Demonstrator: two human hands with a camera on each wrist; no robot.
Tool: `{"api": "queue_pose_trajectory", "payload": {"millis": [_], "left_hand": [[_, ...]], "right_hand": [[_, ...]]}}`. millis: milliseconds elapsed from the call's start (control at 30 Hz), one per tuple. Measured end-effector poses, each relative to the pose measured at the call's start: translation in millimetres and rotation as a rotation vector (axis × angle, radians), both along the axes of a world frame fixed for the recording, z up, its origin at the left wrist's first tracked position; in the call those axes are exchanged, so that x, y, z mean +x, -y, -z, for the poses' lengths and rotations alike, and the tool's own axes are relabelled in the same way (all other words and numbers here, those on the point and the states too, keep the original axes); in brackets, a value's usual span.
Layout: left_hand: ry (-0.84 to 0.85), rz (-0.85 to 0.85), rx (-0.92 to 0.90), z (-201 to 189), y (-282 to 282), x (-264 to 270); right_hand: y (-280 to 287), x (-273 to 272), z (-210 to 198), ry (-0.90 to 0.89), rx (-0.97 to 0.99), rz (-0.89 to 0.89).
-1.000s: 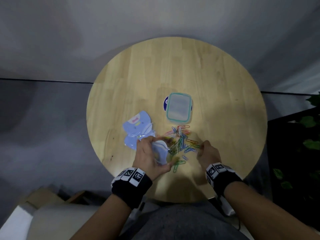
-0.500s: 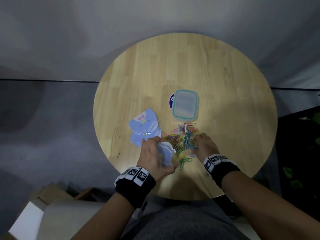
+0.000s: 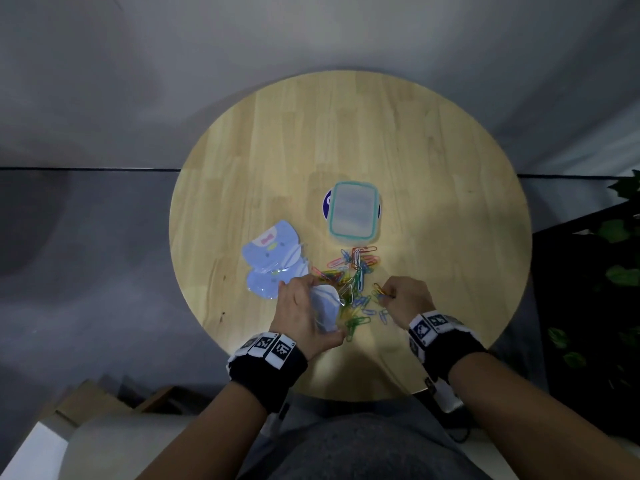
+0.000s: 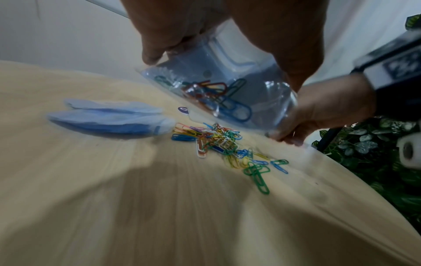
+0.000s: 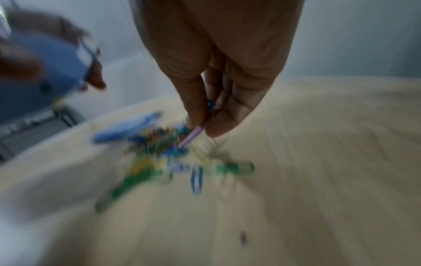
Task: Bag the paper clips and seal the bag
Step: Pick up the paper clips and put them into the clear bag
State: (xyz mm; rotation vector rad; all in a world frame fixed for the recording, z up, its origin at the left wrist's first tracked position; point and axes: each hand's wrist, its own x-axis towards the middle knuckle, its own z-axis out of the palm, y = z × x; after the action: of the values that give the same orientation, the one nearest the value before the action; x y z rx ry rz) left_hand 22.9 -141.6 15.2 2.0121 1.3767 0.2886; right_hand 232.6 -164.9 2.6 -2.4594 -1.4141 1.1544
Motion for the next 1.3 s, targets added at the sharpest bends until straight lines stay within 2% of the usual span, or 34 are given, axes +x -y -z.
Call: {"api": "queue_pose_trajectory", "payload": {"millis": [100, 167, 300, 400, 467, 567, 667, 767, 867, 933, 1000, 1067, 1133, 1167, 1300], "left_hand": [[-0.079, 0.059, -0.012, -1, -6, 9], [-0.119, 0.122, 0.017, -3, -9, 16], [-0.087, 0.207, 0.114, -4, -10, 28], [-0.011, 0.232, 0.192, -11, -8, 41], [0.045, 0.194, 0.203, -15, -7, 50], [0.14, 0.082, 0.155, -18, -7, 55], [0.199, -0.004, 0.106, -20, -9, 54], [0.182, -0.057, 0.08, -15, -9, 51], [0.171, -0.097, 0.031, -13, -8, 48], [0.176, -0.121, 0.045, -13, -8, 45], [0.174, -0.143, 0.063, -13, -9, 40], [0.178, -0.166, 0.064, -15, -10, 32], [0.159, -0.19, 0.059, -17, -11, 23], [0.138, -0.197, 0.058, -17, -11, 18], [0.037, -0.208, 0.037, -10, -10, -4]], "right_hand": [[-8, 5, -42, -0.098, 0.026, 0.003], [-18, 4, -76, -0.119, 0.029, -0.108], [-41, -12, -116, 0.06, -0.072, -0.523], [-53, -25, -120, 0.168, -0.116, -0.663], [-59, -30, -118, 0.165, -0.092, -0.613], [-60, -36, -116, 0.071, 0.012, -0.392], [-54, -36, -112, -0.112, 0.061, -0.168], [-48, -32, -112, -0.334, 0.068, -0.019], [-46, -22, -114, -0.525, 0.17, 0.279], [-43, -6, -101, -0.511, 0.246, 0.468], [-35, 13, -71, -0.269, 0.226, 0.425], [-20, 23, -43, -0.032, 0.026, 0.204], [-1, 20, -16, 0.02, -0.162, 0.025], [6, 15, -6, 0.001, -0.21, -0.011], [17, -13, 16, 0.023, -0.186, -0.077]]}}
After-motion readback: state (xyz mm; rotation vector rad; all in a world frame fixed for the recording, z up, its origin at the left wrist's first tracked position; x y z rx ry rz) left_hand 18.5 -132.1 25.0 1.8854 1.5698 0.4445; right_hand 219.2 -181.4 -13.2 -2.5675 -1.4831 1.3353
